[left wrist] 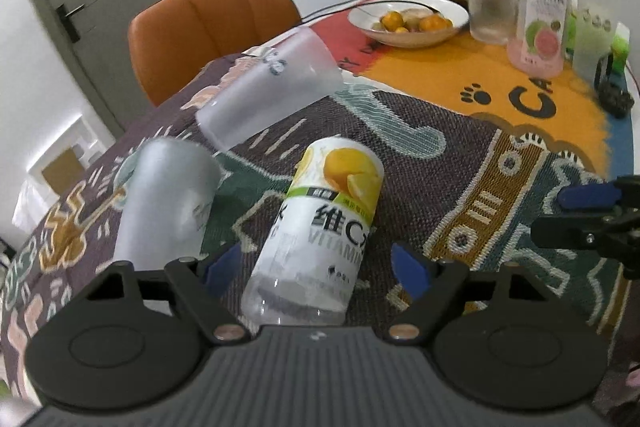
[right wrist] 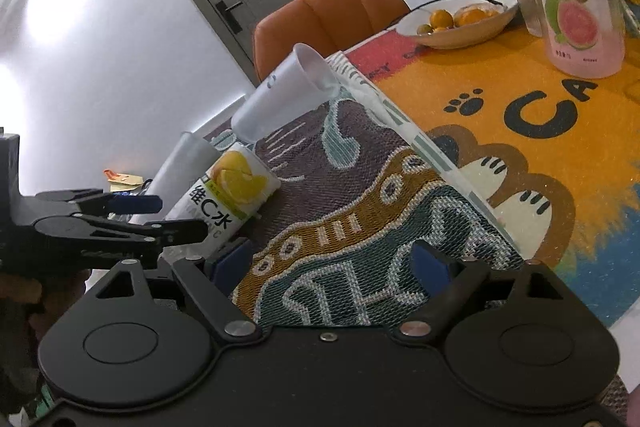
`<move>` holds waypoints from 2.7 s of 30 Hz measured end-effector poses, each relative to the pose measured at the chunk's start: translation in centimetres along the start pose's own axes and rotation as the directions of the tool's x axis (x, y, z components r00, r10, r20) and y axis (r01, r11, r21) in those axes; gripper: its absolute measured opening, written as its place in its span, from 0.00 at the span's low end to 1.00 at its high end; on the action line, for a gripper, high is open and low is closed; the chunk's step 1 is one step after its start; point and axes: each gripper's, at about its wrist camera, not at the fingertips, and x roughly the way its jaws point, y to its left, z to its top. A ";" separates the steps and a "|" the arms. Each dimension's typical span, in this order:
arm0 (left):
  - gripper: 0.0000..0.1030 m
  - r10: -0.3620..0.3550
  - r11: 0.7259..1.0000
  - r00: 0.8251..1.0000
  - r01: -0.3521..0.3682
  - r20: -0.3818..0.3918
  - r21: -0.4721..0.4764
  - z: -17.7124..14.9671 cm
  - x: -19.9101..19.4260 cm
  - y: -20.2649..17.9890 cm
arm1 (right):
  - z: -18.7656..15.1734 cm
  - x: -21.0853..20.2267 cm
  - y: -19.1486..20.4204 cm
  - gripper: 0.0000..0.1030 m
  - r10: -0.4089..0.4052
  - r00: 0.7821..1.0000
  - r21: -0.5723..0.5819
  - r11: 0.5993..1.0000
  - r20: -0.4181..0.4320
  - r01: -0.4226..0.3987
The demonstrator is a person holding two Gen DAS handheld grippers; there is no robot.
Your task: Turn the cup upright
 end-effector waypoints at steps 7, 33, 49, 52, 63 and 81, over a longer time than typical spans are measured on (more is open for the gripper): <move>0.80 0.007 0.995 1.000 -0.005 -0.023 0.103 1.5 1.8 -0.6 | 0.3 0.6 -0.1 0.85 -0.001 1.000 0.009 1.000 -0.001 0.001; 0.59 0.063 0.980 0.998 -0.062 0.000 0.187 -2.5 -3.4 -0.9 | -0.9 -1.4 3.0 0.85 0.024 1.000 -0.009 1.000 -0.008 -0.024; 0.59 0.089 0.986 0.995 -0.096 0.055 0.139 -8.3 -10.5 -1.2 | -3.3 -4.2 6.3 0.91 0.036 0.999 -0.071 0.997 0.002 -0.036; 0.59 0.101 0.985 0.993 -0.108 0.061 0.132 -9.3 -11.5 -1.3 | -3.8 -4.4 7.1 0.91 0.041 0.999 -0.092 0.995 -0.009 -0.041; 0.59 0.125 0.988 0.991 -0.128 0.042 0.089 -12.8 -13.3 -0.4 | -5.4 -3.9 9.3 0.92 0.089 0.995 -0.131 0.987 -0.049 -0.094; 0.65 0.040 0.992 0.999 -0.037 -0.026 0.120 -13.9 -8.8 -2.0 | -5.3 -2.5 7.6 0.92 0.038 0.993 -0.057 0.997 -0.111 -0.045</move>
